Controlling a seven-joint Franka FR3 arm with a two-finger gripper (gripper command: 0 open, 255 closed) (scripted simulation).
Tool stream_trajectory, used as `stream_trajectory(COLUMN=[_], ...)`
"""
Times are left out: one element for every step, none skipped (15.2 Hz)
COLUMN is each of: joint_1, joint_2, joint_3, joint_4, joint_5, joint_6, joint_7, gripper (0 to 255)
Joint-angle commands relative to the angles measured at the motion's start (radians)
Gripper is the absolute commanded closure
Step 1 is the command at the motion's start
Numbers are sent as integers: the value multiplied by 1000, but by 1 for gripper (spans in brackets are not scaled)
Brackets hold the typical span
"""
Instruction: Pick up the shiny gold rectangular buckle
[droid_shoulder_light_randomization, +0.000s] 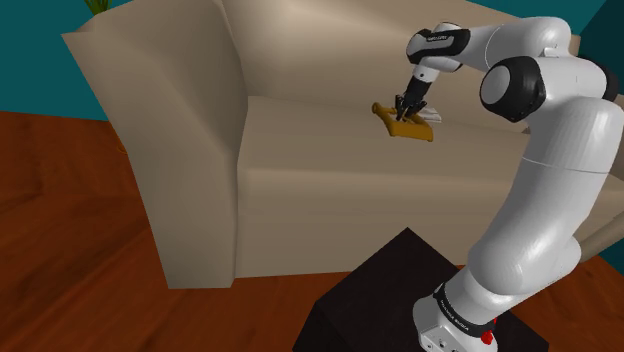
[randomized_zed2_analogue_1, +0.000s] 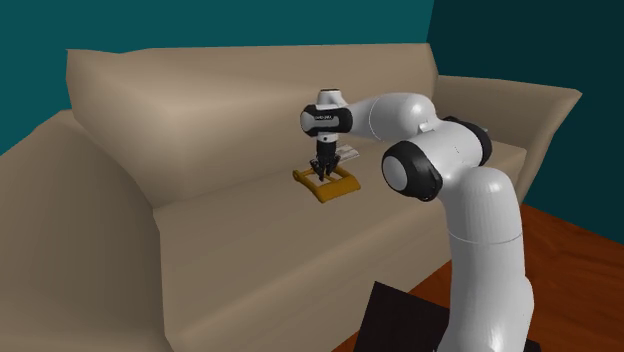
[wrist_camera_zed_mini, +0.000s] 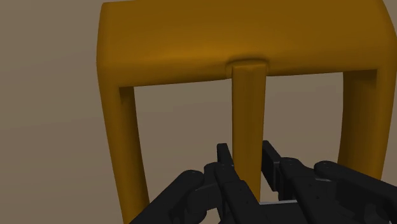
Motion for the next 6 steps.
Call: stream_trajectory(joint_1=[-1,-2,-3,-4,-4,-4], joint_2=[-5,-6,-7,-7,-7,-7], joint_3=[-2,-2,-2,-3,-3,-3], joint_4=[21,33,46,59,61,61], joint_5=[-3,-3,-4,-4,-4,-4], joint_6=[-26,-39,-52,-65,-67,-67], joint_7=[1,2,3,4,4,4], gripper=[255,255,255,255,255,255])
